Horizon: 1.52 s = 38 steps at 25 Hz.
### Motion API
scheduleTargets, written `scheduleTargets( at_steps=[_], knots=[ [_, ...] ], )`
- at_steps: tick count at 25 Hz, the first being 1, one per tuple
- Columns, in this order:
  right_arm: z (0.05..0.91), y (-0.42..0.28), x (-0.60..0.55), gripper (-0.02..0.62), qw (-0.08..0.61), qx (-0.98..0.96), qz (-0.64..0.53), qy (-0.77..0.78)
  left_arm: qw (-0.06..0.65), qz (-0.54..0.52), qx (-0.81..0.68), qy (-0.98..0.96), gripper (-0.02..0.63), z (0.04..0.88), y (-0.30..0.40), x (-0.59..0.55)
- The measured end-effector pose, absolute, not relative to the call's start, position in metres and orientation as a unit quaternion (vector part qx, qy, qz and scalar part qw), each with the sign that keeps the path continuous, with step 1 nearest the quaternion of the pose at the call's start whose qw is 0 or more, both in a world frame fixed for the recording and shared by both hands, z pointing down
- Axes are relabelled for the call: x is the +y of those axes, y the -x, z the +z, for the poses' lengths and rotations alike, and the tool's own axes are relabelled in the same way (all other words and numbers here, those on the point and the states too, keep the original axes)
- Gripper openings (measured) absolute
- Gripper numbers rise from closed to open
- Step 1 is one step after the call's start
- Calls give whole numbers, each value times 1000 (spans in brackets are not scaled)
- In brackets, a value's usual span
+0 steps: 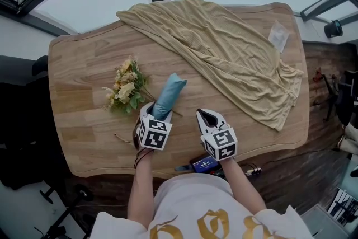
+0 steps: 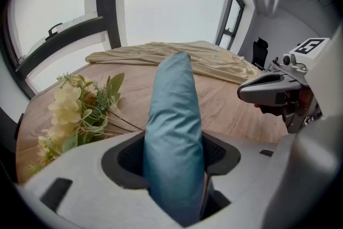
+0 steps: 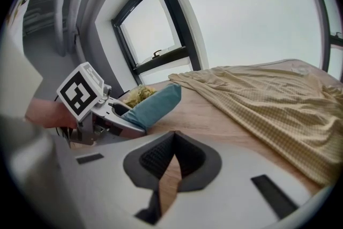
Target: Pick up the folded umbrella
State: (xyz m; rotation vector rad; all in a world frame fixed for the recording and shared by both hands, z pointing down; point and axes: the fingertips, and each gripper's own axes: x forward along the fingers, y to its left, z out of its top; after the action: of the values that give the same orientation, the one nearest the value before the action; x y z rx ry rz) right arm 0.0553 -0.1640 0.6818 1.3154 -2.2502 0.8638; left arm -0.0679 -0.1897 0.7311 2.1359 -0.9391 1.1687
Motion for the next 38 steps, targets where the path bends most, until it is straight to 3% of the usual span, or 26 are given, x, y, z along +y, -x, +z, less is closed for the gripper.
scheduleTargets(
  at_steps=[38],
  knots=[
    [583,-50,-135,11,182,-828,204,-489,224,292,-410,-834,279,619,71,-145]
  ],
)
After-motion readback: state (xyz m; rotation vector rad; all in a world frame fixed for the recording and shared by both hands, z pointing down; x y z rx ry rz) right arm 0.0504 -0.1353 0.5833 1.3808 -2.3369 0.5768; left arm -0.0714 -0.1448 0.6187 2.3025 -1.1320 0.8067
